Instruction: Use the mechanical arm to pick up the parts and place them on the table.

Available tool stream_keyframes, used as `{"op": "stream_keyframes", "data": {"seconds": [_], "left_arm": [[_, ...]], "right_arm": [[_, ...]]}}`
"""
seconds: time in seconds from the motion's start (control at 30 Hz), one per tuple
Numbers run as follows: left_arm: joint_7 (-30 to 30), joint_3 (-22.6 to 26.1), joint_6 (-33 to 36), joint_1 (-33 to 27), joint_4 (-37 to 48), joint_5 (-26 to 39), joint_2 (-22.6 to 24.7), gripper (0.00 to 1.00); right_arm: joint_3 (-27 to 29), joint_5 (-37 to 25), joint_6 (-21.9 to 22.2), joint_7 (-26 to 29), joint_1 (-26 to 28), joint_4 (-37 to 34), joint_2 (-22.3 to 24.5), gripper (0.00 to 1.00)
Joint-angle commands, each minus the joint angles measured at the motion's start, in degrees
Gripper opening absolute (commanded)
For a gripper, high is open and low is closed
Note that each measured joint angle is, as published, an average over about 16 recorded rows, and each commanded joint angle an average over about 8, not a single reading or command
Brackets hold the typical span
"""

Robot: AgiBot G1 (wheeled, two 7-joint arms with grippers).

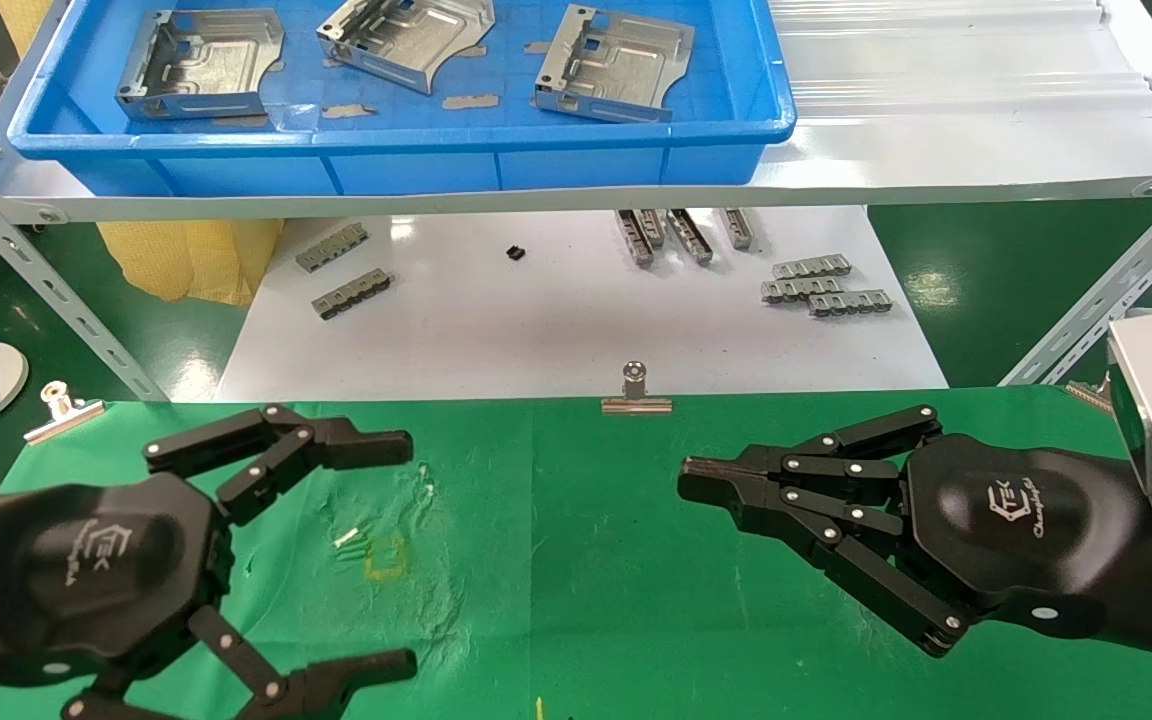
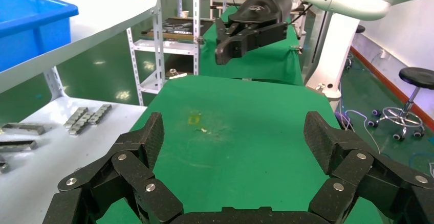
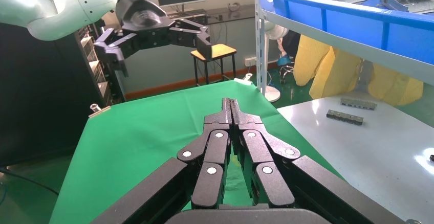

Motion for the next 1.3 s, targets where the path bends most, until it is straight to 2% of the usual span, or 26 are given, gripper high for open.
{"op": "stream_keyframes", "data": {"seconds": [0.03, 0.2, 0.23, 0.27, 0.47, 0.5, 0.53, 0.7, 0.9, 0.93, 0.97, 1.17, 1.2, 1.3], "left_arm": [[-0.1, 0.0, -0.1, -0.2, -0.2, 0.0, 0.1, 1.00], [-1.2, 0.9, -0.5, -8.6, 3.5, 3.0, 2.3, 1.00], [-1.2, 1.3, -0.6, -10.7, 4.9, 4.0, 3.0, 1.00], [-1.3, 1.8, -0.6, -12.9, 6.5, 5.0, 3.9, 1.00], [0.5, 5.6, -2.9, -27.0, 22.3, 13.7, 11.6, 1.00], [1.1, 6.3, -4.0, -29.4, 25.8, 15.4, 13.3, 1.00], [1.7, 6.9, -5.5, -31.7, 29.4, 17.0, 15.0, 1.00], [5.3, 9.3, -17.2, -40.9, 46.1, 24.1, 23.2, 1.00], [8.6, 10.7, -31.9, -47.1, 59.9, 28.6, 31.2, 1.00], [9.0, 10.9, -33.7, -47.8, 61.6, 29.0, 32.2, 0.94], [9.3, 11.0, -35.3, -48.4, 63.1, 29.4, 33.2, 0.82], [10.5, 12.3, -42.1, -50.8, 69.1, 31.6, 37.2, 0.07], [10.6, 12.5, -42.8, -51.1, 69.8, 31.9, 37.6, 0.01], [10.6, 13.0, -43.9, -51.8, 71.1, 32.7, 38.4, 0.00]], "right_arm": [[0.0, 0.0, 0.0, 0.0, 0.0, 0.0, 0.0, 0.00], [0.0, 0.0, 0.0, 0.0, 0.0, 0.0, 0.0, 0.00], [0.0, 0.0, 0.0, 0.0, 0.0, 0.0, 0.0, 0.03], [0.0, 0.0, 0.0, 0.0, 0.0, 0.0, 0.0, 0.13], [0.0, 0.0, 0.0, 0.0, 0.0, 0.0, 0.0, 0.88], [0.0, 0.0, 0.0, 0.0, 0.0, 0.0, 0.0, 0.97], [0.0, 0.0, 0.0, 0.0, 0.0, 0.0, 0.0, 1.00], [0.0, 0.0, 0.0, 0.0, 0.0, 0.0, 0.0, 1.00], [0.0, 0.0, 0.0, 0.0, 0.0, 0.0, 0.0, 1.00], [0.0, 0.0, 0.0, 0.0, 0.0, 0.0, 0.0, 1.00], [0.0, 0.0, 0.0, 0.0, 0.0, 0.0, 0.0, 1.00], [0.0, 0.0, 0.0, 0.0, 0.0, 0.0, 0.0, 1.00], [0.0, 0.0, 0.0, 0.0, 0.0, 0.0, 0.0, 1.00], [0.0, 0.0, 0.0, 0.0, 0.0, 0.0, 0.0, 1.00]]}}
